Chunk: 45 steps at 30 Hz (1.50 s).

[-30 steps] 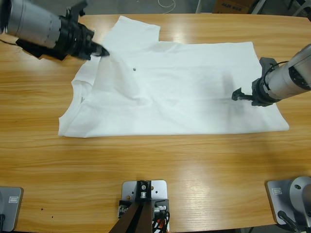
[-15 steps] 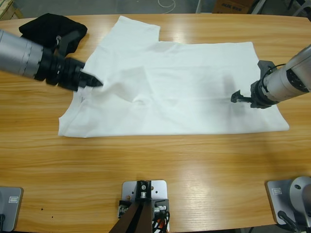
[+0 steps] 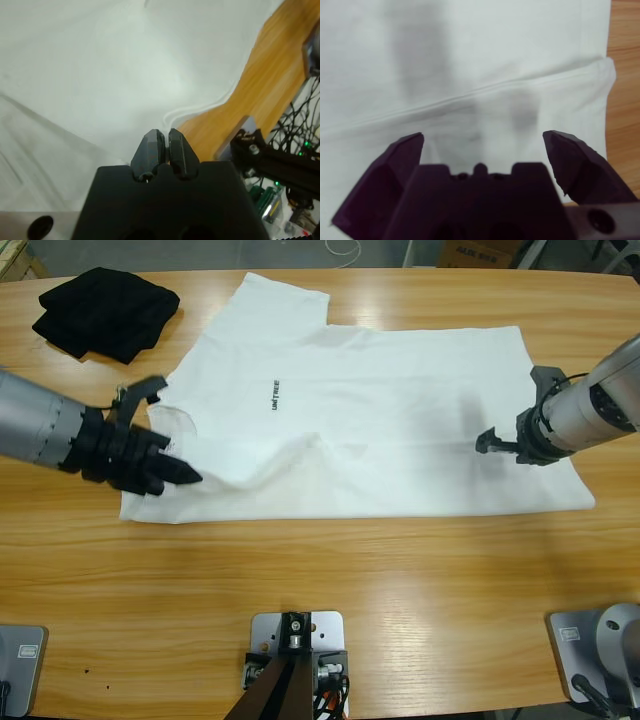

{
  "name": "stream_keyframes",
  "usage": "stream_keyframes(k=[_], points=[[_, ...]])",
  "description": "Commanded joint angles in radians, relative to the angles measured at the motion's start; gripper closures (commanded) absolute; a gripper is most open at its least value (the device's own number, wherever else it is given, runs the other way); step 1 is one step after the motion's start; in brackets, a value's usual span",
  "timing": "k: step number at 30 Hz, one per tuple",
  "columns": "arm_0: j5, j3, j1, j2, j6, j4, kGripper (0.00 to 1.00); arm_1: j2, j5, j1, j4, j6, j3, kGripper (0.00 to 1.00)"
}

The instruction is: Fold clothes

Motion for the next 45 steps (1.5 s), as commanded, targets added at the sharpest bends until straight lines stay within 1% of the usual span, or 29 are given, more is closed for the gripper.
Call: stream_keyframes(k=[1,3,4,5,6,7,11,14,15,16,17,19,20,21,22,23,26,28,29,30,31,32,35,37,38,39,43,44,45], points=[[0.033,0.042,-0.016,0.028,0.038,0.049,1.0,-0.001,0.023,0.007,-0.014,0.013,0.028,0.032],[0.033,0.028,-0.016,0.061,0.038,0.049,1.0,-0.008,0.024,0.007,-0.012,0.013,0.03,0.032],[0.033,0.021,-0.016,0.078,0.038,0.049,0.815,-0.014,0.024,0.007,-0.011,0.013,0.031,0.032],[0.034,0.014,-0.016,0.095,0.034,0.049,0.343,-0.018,0.025,0.007,-0.01,0.013,0.032,0.032],[0.037,0.006,-0.016,0.106,0.031,0.048,0.081,-0.021,0.026,0.007,-0.009,0.013,0.033,0.032],[0.038,-0.002,-0.016,0.115,0.025,0.048,0.012,-0.021,0.027,0.007,-0.009,0.013,0.033,0.032],[0.06,-0.022,-0.016,0.138,-0.015,0.05,0.0,-0.025,0.029,0.007,-0.011,0.013,0.035,0.032],[0.192,-0.035,-0.014,0.082,-0.023,0.068,0.0,-0.049,0.035,0.007,-0.009,0.013,0.038,0.046],[0.259,-0.038,-0.009,0.044,-0.022,0.068,0.001,-0.063,0.037,0.007,-0.008,0.01,0.038,0.104],[0.322,-0.041,0.0,0.006,-0.022,0.068,0.008,-0.078,0.048,0.007,-0.008,0.001,0.037,0.3],[0.359,-0.047,0.013,-0.027,-0.022,0.068,0.04,-0.095,0.053,0.007,-0.007,-0.003,0.034,0.545],[0.373,-0.068,0.019,-0.06,-0.031,0.084,0.211,-0.137,0.06,0.007,-0.007,-0.021,0.031,0.971],[0.371,-0.083,0.011,-0.063,-0.052,0.109,0.23,-0.159,0.066,0.007,-0.008,-0.036,0.03,1.0],[0.369,-0.095,-0.01,-0.065,-0.078,0.139,0.231,-0.183,0.069,0.007,-0.008,-0.046,0.03,1.0],[0.355,-0.099,-0.035,-0.068,-0.113,0.16,0.276,-0.209,0.068,0.007,-0.008,-0.051,0.03,1.0],[0.323,-0.1,-0.057,-0.073,-0.171,0.172,0.412,-0.229,0.07,0.007,-0.006,-0.056,0.029,1.0],[0.277,-0.096,-0.106,-0.083,-0.308,0.224,0.659,-0.245,0.072,-0.003,0.049,-0.057,0.008,1.0],[0.279,-0.076,-0.109,-0.119,-0.389,0.274,0.669,-0.271,-0.005,-0.01,0.133,-0.001,-0.01,1.0],[0.292,-0.048,-0.105,-0.155,-0.427,0.29,0.563,-0.304,-0.022,-0.014,0.163,0.051,-0.014,0.972],[0.3,-0.011,-0.098,-0.192,-0.473,0.292,0.267,-0.328,-0.017,-0.023,0.189,0.094,-0.017,0.526],[0.309,0.016,-0.096,-0.22,-0.527,0.292,0.073,-0.334,-0.017,-0.026,0.236,0.146,-0.027,0.21],[0.328,0.028,-0.096,-0.235,-0.572,0.293,0.02,-0.335,-0.018,-0.026,0.267,0.188,-0.028,0.134],[0.392,0.0,-0.094,-0.202,-0.594,0.299,0.002,-0.308,0.004,-0.026,0.281,0.226,-0.025,0.12],[0.426,-0.037,-0.093,-0.155,-0.601,0.3,0.0,-0.273,0.042,-0.026,0.265,0.224,-0.025,0.124],[0.431,-0.064,-0.093,-0.121,-0.606,0.3,0.0,-0.252,0.065,-0.028,0.251,0.218,-0.024,0.13],[0.429,-0.122,-0.098,-0.048,-0.611,0.3,0.004,-0.209,0.086,-0.03,0.226,0.212,-0.021,0.133],[0.42,-0.187,-0.109,0.081,-0.617,0.299,0.013,-0.121,0.111,-0.065,0.152,0.203,-0.001,0.135],[0.413,-0.191,-0.114,0.103,-0.615,0.3,0.083,-0.1,0.12,-0.079,0.135,0.196,0.004,0.166],[0.409,-0.19,-0.121,0.121,-0.614,0.3,0.205,-0.081,0.123,-0.088,0.122,0.192,0.007,0.255]])
